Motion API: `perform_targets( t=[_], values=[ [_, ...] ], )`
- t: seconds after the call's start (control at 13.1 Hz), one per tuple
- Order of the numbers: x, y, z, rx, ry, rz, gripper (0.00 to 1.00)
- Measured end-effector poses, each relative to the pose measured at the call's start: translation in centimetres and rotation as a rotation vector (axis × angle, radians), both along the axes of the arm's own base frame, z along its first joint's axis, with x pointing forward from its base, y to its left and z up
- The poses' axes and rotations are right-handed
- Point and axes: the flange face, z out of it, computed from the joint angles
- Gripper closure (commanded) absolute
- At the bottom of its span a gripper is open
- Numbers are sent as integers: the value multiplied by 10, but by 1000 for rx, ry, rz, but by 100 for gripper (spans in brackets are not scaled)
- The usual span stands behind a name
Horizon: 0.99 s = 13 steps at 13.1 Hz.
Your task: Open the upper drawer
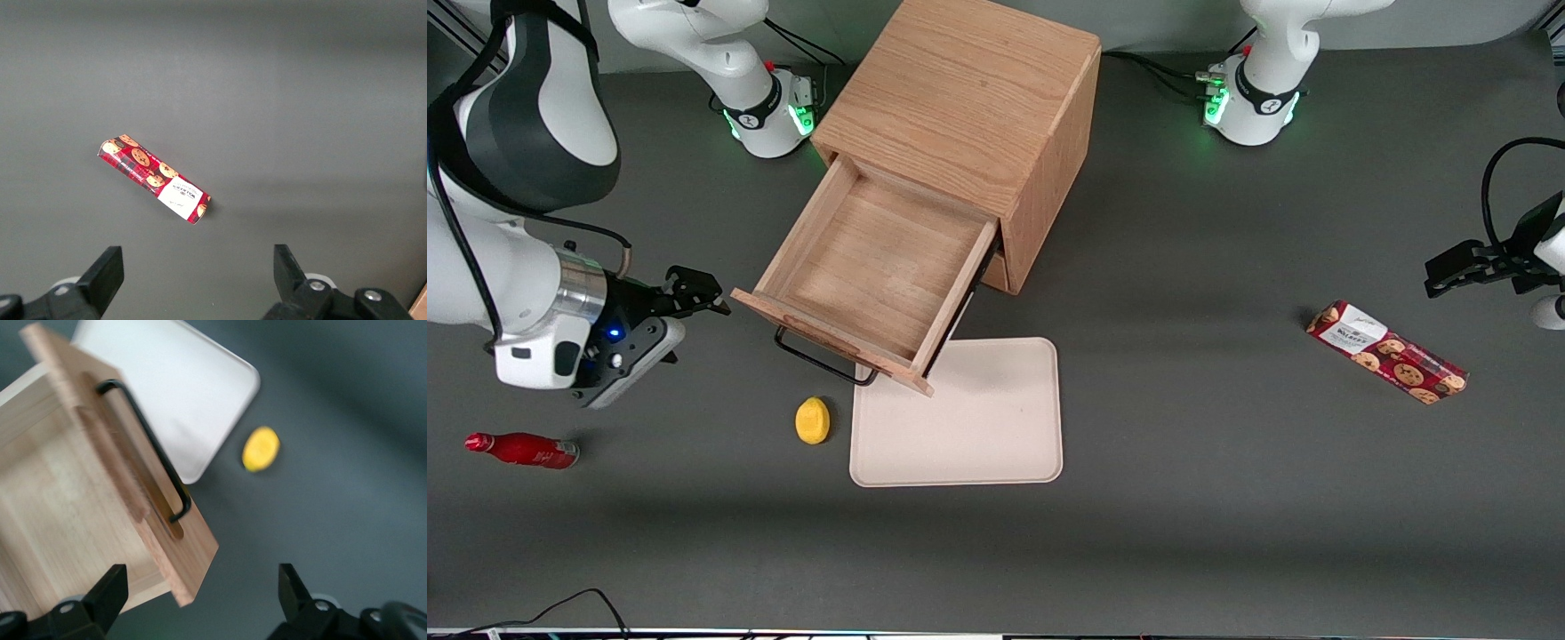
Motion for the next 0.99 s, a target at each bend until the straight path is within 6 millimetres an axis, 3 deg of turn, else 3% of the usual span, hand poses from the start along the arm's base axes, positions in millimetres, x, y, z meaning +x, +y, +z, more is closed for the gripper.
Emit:
perform_targets(
  t=[0.31,0.61,0.76,0.99],
  values=[
    [-44,5,17,-104,26,-284,0],
    [-80,-36,12,-173,13,-373,0],
    [-89,-63,12,-184,10,-413,0],
    [-94,-95,27,-170,-16,-470,0]
  ],
)
